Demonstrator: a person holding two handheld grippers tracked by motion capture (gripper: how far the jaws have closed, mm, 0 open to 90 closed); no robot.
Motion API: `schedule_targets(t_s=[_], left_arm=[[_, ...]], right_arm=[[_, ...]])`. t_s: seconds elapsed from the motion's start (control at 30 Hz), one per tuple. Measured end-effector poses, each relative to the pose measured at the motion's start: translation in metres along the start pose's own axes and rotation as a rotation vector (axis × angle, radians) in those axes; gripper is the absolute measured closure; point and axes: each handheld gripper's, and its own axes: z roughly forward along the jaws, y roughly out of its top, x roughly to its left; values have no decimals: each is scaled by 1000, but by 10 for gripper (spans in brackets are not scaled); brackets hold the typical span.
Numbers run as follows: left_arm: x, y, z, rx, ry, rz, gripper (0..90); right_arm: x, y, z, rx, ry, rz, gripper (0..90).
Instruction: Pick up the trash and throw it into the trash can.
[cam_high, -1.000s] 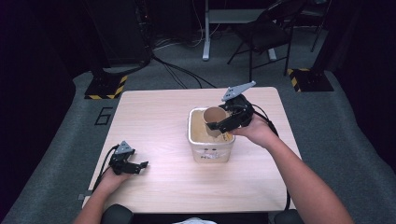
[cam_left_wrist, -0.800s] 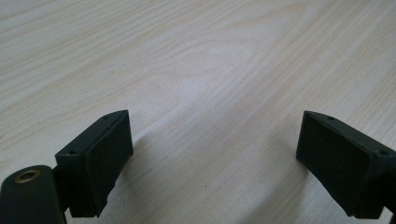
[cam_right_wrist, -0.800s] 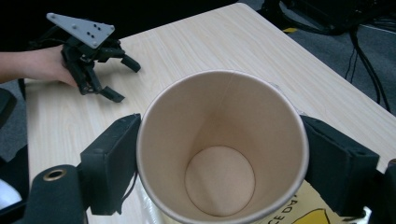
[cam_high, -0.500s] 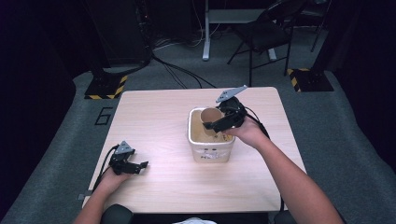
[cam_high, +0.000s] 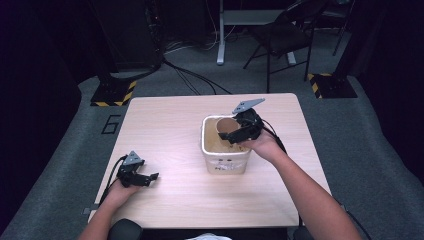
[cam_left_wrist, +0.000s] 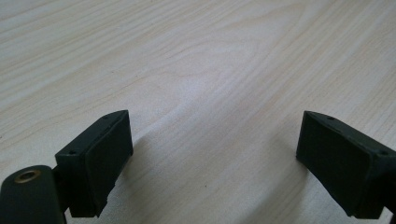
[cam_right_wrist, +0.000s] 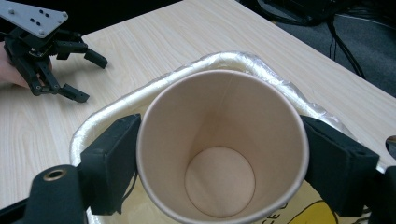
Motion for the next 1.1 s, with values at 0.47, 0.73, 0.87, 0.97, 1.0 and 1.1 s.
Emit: schedule_targets(t_s=[0.47, 0.73, 0.87, 0.97, 1.0, 1.1], left_arm=[[0, 0, 0, -3, 0, -4, 105], [0, 0, 0, -3, 0, -4, 106], [0, 0, 0, 0, 1, 0, 106], [0, 0, 0, 1, 0, -2, 106], [0, 0, 0, 1, -1, -2, 106], [0, 0, 0, -2, 1, -2, 105]], right_arm=[[-6, -10, 14, 41, 0, 33, 173], [-5, -14, 19, 55, -12, 34, 141], [-6, -17, 19, 55, -7, 38, 127], [-6, -17, 15, 42, -5, 46, 127], [-7, -17, 13, 35, -5, 44, 127], [-7, -17, 4, 26, -2, 39, 128]])
